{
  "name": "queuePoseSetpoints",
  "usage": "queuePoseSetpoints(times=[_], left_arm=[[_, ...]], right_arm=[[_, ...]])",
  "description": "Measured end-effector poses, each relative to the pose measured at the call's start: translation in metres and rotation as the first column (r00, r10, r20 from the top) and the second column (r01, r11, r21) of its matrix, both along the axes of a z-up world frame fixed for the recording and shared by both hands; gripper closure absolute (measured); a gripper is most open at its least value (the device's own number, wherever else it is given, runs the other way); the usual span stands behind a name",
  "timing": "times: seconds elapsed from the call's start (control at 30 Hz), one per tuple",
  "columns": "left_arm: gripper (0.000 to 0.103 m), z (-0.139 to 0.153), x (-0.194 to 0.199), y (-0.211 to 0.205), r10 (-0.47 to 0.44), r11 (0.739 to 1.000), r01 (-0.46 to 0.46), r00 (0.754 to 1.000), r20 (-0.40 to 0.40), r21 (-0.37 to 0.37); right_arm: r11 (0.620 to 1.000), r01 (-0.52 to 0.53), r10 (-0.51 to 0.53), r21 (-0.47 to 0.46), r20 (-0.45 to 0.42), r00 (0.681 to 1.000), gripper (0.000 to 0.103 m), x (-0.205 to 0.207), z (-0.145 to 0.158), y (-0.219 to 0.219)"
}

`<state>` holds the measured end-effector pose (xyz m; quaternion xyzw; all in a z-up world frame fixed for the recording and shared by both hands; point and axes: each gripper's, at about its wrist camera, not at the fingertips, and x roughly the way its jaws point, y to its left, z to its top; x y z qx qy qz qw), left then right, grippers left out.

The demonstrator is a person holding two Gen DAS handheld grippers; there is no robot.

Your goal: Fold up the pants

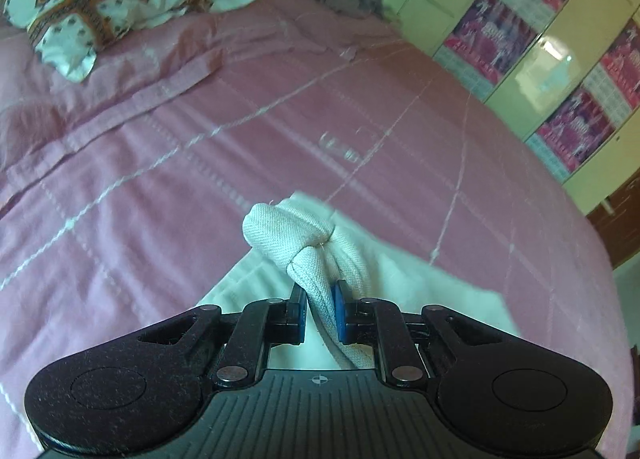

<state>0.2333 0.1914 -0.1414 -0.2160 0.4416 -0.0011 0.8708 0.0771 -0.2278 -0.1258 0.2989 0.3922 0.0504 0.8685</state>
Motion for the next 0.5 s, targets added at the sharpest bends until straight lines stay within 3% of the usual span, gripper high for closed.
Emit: queuePoseSetpoints(times=[0.07, 0.13, 0.23, 0.33, 0.43, 0.5], left_arm=[[0.088, -0.038, -0.006, 0.004, 0.019, 0.999, -0.016, 0.995, -0.097, 0.033], [0.088, -0.052, -0.015, 0.004, 0.017, 0.999, -0.015, 0.996, -0.083, 0.029], [0.088, -0.041, -0.016, -0.006, -0.010, 0.997, 0.016, 0.997, -0.081, 0.075], [0.088, -0.019, -0.026, -0.004, -0.020, 0.998, 0.022, 0.999, -0.041, 0.060], [0.088, -0.017, -0.034, 0.003, 0.001, 0.997, 0.002, 0.999, -0.042, 0.075], [0.088, -0.026, -0.033, 0.006, 0.011, 0.996, -0.002, 0.995, -0.095, 0.091]], right_arm=[[0.997, -0.032, 0.025, -0.070, -0.103, 0.994, 0.095, 0.004, -0.033, 0.011], [0.995, -0.053, 0.036, -0.082, -0.199, 0.979, 0.093, 0.012, -0.060, 0.020], [0.994, -0.041, 0.021, -0.104, -0.195, 0.981, 0.086, 0.013, -0.064, 0.028], [0.997, -0.027, 0.013, -0.069, -0.189, 0.982, 0.076, 0.011, -0.056, 0.023], [0.994, 0.001, -0.017, -0.107, -0.150, 0.989, 0.074, 0.007, -0.050, 0.016], [0.990, -0.017, -0.009, -0.140, -0.181, 0.983, 0.084, 0.008, -0.059, 0.014]])
